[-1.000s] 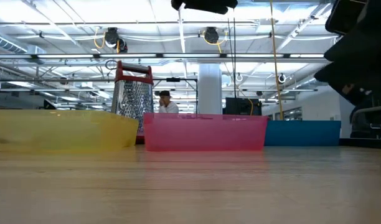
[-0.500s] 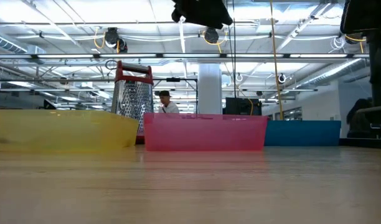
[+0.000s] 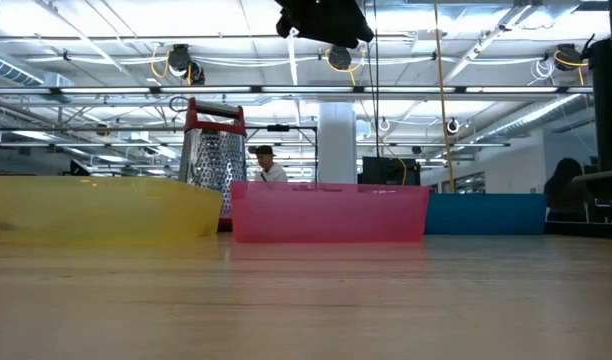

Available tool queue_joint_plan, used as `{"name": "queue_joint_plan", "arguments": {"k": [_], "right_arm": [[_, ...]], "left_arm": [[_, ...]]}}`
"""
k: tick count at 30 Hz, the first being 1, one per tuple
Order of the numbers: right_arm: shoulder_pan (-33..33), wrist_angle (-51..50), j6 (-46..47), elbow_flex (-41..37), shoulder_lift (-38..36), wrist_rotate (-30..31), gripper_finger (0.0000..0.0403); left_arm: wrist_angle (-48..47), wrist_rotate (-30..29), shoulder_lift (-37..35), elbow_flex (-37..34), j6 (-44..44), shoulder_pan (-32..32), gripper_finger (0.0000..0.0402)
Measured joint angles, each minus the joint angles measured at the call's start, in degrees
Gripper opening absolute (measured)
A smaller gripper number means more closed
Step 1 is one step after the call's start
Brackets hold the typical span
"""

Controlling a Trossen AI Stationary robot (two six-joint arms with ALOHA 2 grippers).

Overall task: Pick & Place Kitchen Items
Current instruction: Put the pink spatula into the blue bin

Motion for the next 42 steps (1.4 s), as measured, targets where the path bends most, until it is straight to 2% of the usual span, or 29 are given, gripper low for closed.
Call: {"name": "queue_joint_plan", "arguments": {"k": [2, 4, 8, 14, 31, 37, 42], "right_arm": [[0.72, -0.54, 3.62, 0.00, 1.07, -4.55, 0.0098], [1.24, -0.85, 5.94, 0.00, 1.93, -6.36, 0.0098], [2.10, 1.82, 9.58, 0.00, 4.00, -6.59, 0.0098], [2.08, 6.25, 10.23, 0.00, 6.28, -6.59, 0.0098], [2.05, 4.37, 13.42, 0.07, 6.47, -6.31, 0.0098], [2.31, -0.27, 12.55, 0.22, 6.40, -0.82, 0.0098], [2.06, -1.71, 4.43, 0.15, 6.80, 3.87, 0.0098]], "left_arm": [[-0.02, 1.00, 0.00, 0.00, 0.00, 0.02, 0.0184], [-0.02, 2.09, 0.00, 0.00, 0.00, 0.02, 0.0184], [-0.02, 2.88, 0.00, 0.00, 0.00, -0.01, 0.0184], [-0.02, 2.89, 0.00, 0.00, 0.02, 0.02, 0.0184], [-1.36, 2.91, 0.00, 0.00, 0.02, -0.01, 0.0184], [-2.26, 2.93, 0.00, 0.00, -0.02, -0.01, 0.0184], [-2.33, 2.93, 0.00, 0.00, -0.04, -0.01, 0.0184]]}}
